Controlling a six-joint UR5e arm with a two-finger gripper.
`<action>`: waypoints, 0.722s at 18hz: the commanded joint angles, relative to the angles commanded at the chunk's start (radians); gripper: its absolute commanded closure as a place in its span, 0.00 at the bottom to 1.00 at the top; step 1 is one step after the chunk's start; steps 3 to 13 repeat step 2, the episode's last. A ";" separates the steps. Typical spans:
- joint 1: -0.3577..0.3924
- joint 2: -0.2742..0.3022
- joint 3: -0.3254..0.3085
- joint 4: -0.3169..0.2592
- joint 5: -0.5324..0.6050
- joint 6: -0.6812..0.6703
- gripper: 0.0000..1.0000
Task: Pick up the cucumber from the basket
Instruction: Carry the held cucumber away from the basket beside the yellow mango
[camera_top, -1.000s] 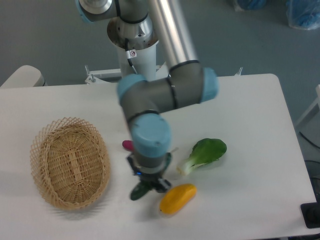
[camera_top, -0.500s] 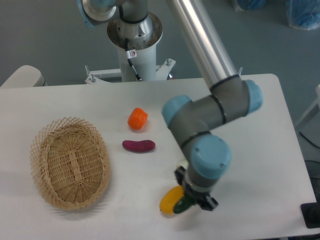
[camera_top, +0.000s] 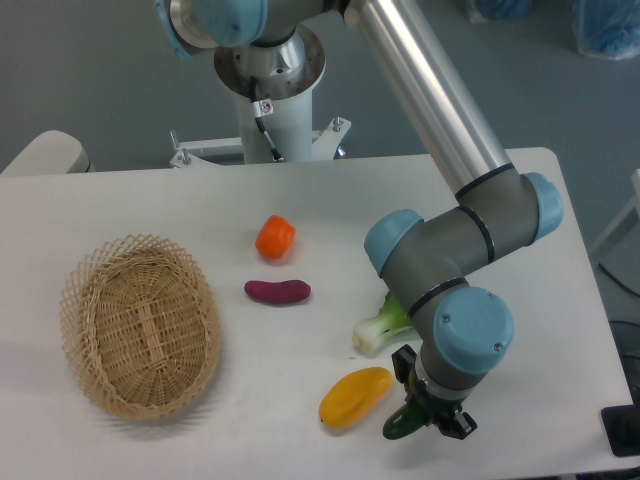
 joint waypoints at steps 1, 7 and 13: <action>0.000 0.000 -0.002 0.000 0.002 0.000 0.90; 0.000 0.002 -0.006 0.003 0.003 0.000 0.90; 0.000 0.002 -0.006 0.003 0.003 0.000 0.90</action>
